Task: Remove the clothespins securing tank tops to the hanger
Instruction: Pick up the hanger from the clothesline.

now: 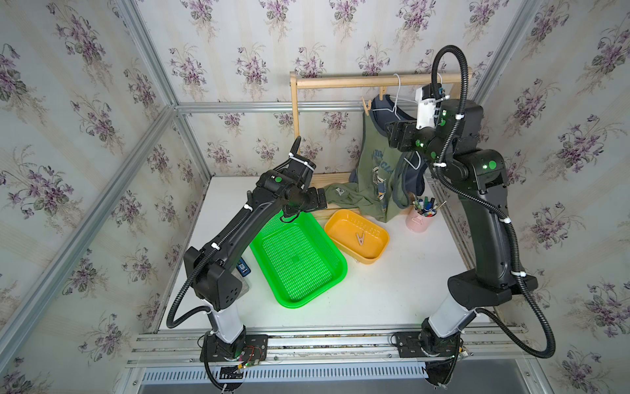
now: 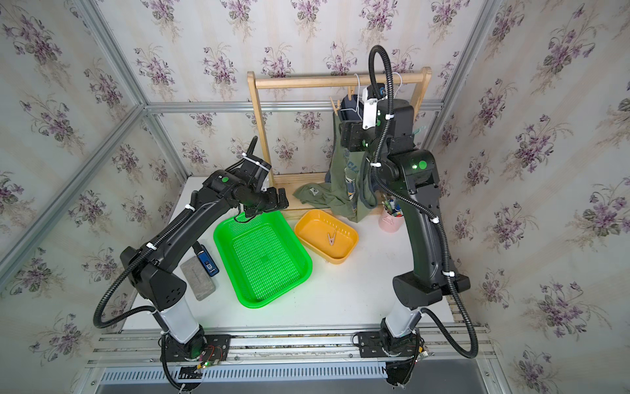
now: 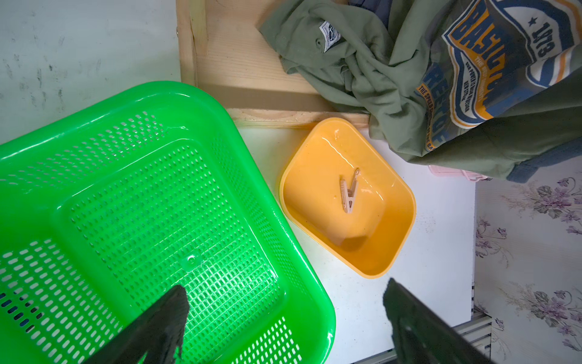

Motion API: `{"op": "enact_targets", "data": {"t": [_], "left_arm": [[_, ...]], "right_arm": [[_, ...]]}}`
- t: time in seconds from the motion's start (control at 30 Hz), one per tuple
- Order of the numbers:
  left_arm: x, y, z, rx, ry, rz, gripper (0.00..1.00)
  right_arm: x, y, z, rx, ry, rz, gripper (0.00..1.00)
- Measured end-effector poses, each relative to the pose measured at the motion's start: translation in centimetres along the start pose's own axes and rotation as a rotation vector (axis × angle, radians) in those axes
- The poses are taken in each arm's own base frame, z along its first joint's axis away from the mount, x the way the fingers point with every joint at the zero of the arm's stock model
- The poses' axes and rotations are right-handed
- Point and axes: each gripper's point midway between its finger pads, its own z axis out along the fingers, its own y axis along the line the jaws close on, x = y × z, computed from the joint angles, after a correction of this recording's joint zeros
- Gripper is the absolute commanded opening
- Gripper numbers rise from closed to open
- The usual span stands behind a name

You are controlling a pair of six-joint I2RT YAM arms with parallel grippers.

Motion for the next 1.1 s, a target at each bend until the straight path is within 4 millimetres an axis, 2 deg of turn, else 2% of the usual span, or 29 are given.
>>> {"op": "enact_targets", "data": {"t": [0.07, 0.2, 0.33, 0.4, 0.57, 0.7, 0.9, 0.97, 1.07, 1.1], "left_arm": [[0.0, 0.0, 0.0, 0.0, 0.001, 0.0, 0.99], [0.1, 0.0, 0.1, -0.001, 0.002, 0.005, 0.99], [0.2, 0.1, 0.2, -0.001, 0.009, 0.01, 0.99], [0.5, 0.3, 0.3, -0.006, 0.016, 0.011, 0.99], [0.8, 0.5, 0.4, -0.012, 0.024, 0.016, 0.99], [0.8, 0.5, 0.4, -0.012, 0.024, 0.017, 0.99], [0.7, 0.4, 0.5, -0.009, 0.025, 0.018, 0.99], [0.7, 0.4, 0.5, -0.008, 0.026, 0.018, 0.99], [0.8, 0.4, 0.5, -0.009, 0.027, 0.019, 0.99], [0.8, 0.4, 0.5, -0.009, 0.027, 0.021, 0.99]], "right_arm": [[-0.2, -2.7, 1.2, 0.057, -0.009, 0.014, 0.8], [1.2, -7.8, 4.0, 0.148, 0.029, 0.047, 0.75], [2.9, -10.2, 6.1, 0.149, 0.073, 0.088, 0.7], [3.3, -10.2, 6.7, 0.128, 0.085, 0.095, 0.69], [3.6, -8.6, 7.5, 0.029, 0.093, 0.103, 0.67], [4.3, -8.2, 8.3, -0.001, 0.112, 0.108, 0.6], [6.1, -7.9, 10.1, -0.041, 0.158, 0.127, 0.32], [6.2, -7.5, 10.2, -0.063, 0.163, 0.135, 0.2], [6.1, -7.1, 10.1, -0.073, 0.16, 0.133, 0.14], [6.0, -7.0, 10.0, -0.077, 0.16, 0.132, 0.06]]}}
